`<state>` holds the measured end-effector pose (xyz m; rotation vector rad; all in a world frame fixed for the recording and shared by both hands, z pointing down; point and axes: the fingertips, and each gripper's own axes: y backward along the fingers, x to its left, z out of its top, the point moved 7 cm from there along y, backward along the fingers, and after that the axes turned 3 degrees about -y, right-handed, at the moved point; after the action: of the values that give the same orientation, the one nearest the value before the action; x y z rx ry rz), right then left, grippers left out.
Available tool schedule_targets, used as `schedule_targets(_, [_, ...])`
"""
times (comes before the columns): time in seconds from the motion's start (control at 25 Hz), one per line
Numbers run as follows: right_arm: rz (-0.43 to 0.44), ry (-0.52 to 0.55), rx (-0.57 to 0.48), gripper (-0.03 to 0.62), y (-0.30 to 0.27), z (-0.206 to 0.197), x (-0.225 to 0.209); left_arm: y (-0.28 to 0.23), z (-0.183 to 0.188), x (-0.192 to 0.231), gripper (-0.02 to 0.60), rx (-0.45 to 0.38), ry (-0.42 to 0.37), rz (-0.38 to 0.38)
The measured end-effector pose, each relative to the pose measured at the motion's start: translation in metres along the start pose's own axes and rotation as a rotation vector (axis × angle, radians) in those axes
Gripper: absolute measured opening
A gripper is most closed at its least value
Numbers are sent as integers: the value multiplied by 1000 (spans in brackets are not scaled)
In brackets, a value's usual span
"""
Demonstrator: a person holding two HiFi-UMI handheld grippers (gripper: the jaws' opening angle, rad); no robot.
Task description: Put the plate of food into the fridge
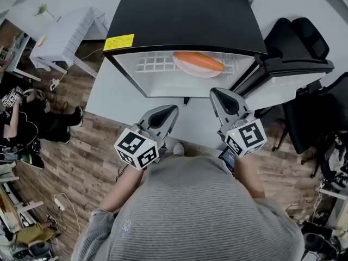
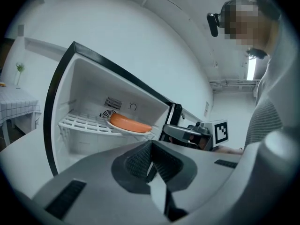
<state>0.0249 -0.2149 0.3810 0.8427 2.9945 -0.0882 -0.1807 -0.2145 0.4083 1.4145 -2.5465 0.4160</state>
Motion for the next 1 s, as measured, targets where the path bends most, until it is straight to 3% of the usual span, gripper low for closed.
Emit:
schedule_targets(0.16, [-88, 109, 43, 14, -13, -5, 2, -1, -4, 12, 9, 17, 26, -40])
schedule_targets(0.56, [-189, 150, 117, 14, -31, -28, -8, -9, -8, 18, 9, 52, 30, -65])
schedule_targets(0.68, [-191, 287, 160, 15, -33, -25, -5, -11, -8, 19, 11, 59, 26, -66])
schedule_targets(0.92, [-222, 687, 330, 17, -43, -34, 7, -18, -10, 23, 10, 73, 26, -84])
schedule_targets(1.0, [-219, 755, 363, 27, -46, -34, 8, -19, -10, 23, 11, 75, 19, -95])
